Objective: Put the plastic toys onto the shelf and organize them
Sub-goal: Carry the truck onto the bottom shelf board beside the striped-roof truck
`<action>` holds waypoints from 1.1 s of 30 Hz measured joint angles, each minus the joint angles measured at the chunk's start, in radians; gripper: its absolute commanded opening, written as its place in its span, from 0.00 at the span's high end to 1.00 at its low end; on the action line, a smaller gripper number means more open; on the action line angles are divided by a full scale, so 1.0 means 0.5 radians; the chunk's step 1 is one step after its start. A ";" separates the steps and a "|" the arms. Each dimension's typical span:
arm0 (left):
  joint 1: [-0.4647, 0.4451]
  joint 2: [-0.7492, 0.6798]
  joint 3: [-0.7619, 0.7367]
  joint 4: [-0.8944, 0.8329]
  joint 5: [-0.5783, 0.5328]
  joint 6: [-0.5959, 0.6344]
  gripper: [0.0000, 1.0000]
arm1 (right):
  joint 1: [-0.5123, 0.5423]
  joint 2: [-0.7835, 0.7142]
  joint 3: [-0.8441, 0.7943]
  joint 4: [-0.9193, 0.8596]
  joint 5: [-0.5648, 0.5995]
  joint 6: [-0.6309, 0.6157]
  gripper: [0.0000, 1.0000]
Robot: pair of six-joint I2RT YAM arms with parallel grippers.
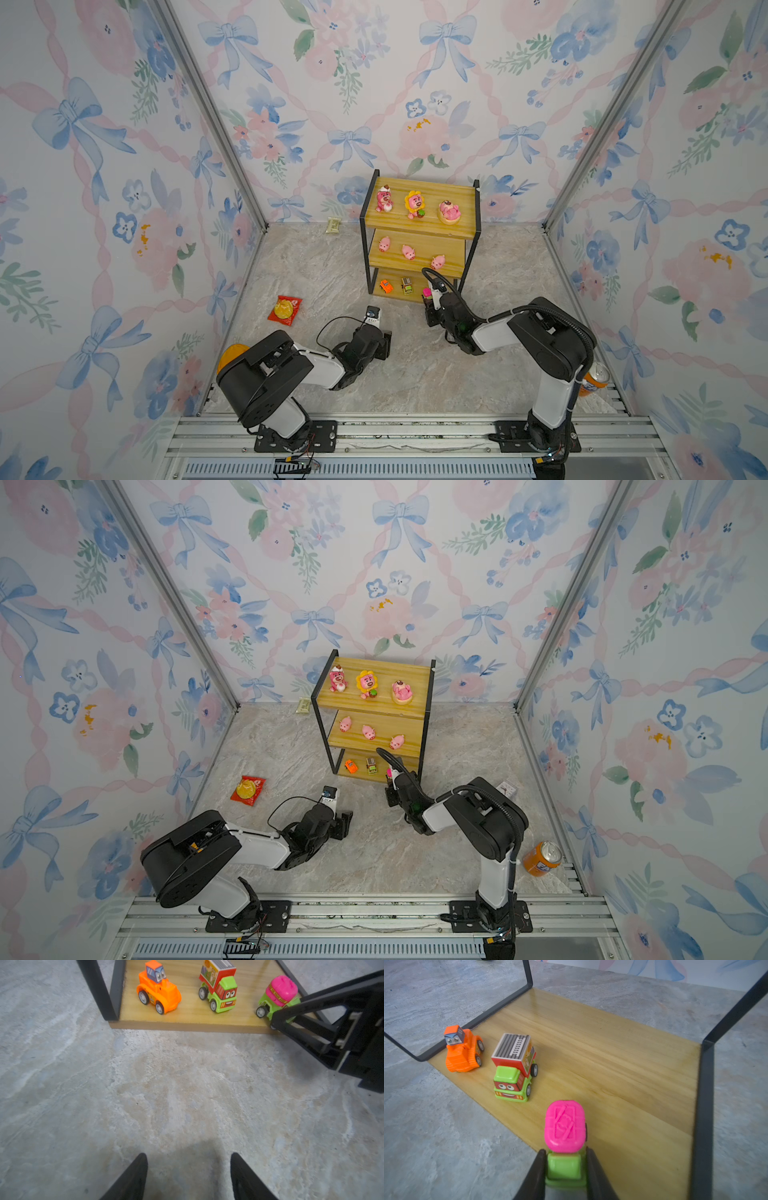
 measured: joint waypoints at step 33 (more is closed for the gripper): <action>0.000 -0.002 0.000 -0.002 -0.001 -0.001 0.35 | -0.005 -0.024 -0.013 -0.027 -0.036 0.001 0.81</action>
